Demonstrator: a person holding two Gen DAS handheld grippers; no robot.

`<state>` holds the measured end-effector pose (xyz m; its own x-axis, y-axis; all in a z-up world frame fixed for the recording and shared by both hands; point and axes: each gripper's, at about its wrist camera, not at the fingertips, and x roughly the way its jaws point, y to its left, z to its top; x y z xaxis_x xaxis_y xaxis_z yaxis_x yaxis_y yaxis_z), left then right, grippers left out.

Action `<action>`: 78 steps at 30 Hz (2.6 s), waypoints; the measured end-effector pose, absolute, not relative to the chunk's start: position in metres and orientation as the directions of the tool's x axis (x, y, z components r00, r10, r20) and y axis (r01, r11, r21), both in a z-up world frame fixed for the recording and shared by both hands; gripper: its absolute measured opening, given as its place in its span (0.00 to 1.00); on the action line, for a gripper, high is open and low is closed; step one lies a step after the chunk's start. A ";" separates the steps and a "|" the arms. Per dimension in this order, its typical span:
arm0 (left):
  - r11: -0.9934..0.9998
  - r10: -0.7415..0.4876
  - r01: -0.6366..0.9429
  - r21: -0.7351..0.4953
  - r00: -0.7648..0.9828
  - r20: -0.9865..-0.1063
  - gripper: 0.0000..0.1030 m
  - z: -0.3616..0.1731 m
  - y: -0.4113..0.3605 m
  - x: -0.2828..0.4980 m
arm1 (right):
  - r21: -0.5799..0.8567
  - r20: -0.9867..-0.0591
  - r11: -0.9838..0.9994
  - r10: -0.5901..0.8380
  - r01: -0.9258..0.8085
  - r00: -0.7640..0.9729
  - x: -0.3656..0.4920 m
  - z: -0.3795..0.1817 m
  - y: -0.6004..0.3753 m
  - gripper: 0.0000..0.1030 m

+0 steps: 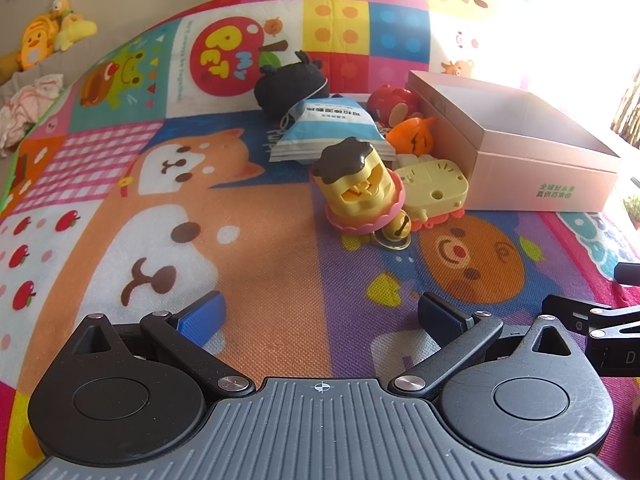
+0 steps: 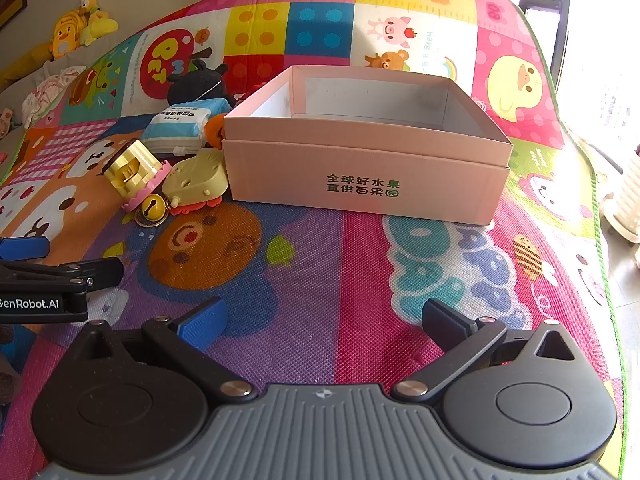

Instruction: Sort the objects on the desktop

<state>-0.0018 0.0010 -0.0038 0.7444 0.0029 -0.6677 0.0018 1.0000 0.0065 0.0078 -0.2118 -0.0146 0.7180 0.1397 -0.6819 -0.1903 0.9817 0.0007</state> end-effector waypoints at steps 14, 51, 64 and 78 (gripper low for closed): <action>1.000 -0.012 0.008 -0.009 0.745 -0.667 1.00 0.004 0.002 0.004 | 0.001 -0.685 0.981 0.141 -0.193 0.715 0.008 -0.014 -0.212 1.00; 0.960 0.177 -0.266 -0.090 0.822 -0.541 1.00 0.011 0.088 0.022 | 0.009 -0.635 0.962 0.216 -0.273 0.741 0.055 0.017 -0.128 0.66; 0.945 0.137 -0.275 -0.177 0.823 -0.551 1.00 0.008 0.101 0.021 | -0.007 -0.637 0.961 0.209 -0.277 0.742 0.066 0.019 -0.118 0.17; 0.955 0.160 -0.268 -0.125 0.825 -0.543 1.00 0.009 0.092 0.022 | -0.030 -0.589 0.917 0.305 -0.397 0.748 0.058 0.033 -0.112 0.11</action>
